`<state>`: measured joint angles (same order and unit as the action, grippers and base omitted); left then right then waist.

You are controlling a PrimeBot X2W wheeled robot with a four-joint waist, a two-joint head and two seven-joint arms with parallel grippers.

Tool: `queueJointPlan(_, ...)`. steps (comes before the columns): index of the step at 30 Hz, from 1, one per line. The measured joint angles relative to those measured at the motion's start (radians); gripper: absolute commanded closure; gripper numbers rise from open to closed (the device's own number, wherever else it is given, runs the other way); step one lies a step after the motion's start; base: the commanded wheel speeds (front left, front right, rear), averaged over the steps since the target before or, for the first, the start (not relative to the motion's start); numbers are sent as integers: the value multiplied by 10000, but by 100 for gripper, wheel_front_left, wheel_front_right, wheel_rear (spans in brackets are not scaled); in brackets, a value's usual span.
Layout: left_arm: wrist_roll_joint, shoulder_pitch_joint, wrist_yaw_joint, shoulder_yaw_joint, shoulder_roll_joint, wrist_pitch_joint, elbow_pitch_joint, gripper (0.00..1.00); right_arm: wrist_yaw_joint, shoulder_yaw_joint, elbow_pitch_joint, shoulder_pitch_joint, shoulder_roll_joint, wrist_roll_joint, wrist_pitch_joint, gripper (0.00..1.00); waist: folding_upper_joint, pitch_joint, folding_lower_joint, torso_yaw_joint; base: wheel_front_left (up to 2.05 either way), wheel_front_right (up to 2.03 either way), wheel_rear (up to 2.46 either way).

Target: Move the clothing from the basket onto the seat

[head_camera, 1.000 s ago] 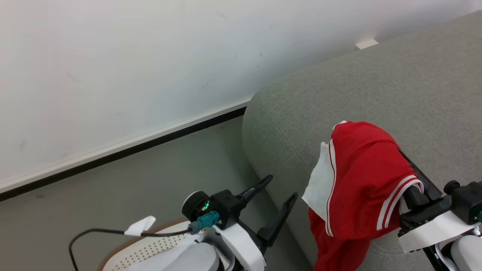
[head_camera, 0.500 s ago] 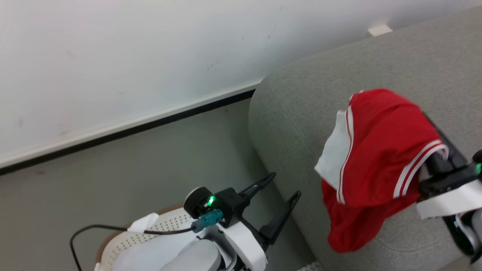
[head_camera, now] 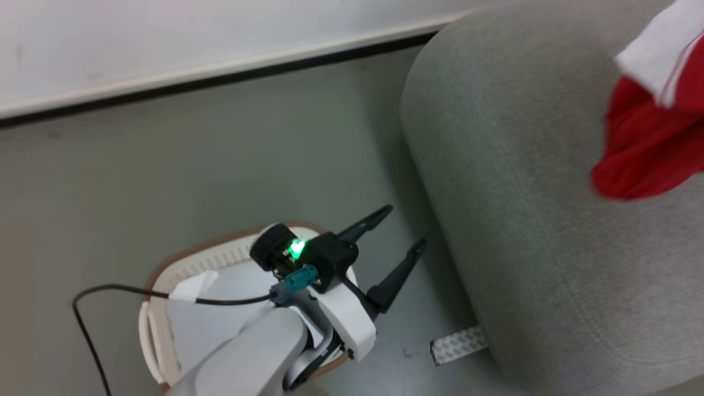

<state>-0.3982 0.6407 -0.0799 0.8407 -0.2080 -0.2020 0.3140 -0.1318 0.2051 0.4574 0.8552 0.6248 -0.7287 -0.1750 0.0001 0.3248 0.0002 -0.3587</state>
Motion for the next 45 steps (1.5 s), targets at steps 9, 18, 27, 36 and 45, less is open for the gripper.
queueJointPlan(9,134,593,-2,-69,-412,307,-481,0,0,-1007,2506,2516,752,127,-213,100,0,1778,1,690,0,0,0)
queueJointPlan(18,276,1010,73,-128,-627,422,-683,0,0,-272,4995,3476,44,763,512,100,0,3027,1,1291,0,0,0)
queueJointPlan(27,270,1085,119,-109,-608,316,-573,0,0,690,6009,3058,-171,-146,3225,100,-1,3115,-1,1443,0,0,0)
queueJointPlan(36,148,951,165,-21,-577,92,-261,0,0,1496,5714,2606,-284,-828,4424,0,-1,2415,-1,1298,0,0,0)
queueJointPlan(45,-391,232,362,-261,-512,-211,165,0,0,2552,4821,1947,-52,-876,5160,0,-1,839,-2,1249,0,0,0)
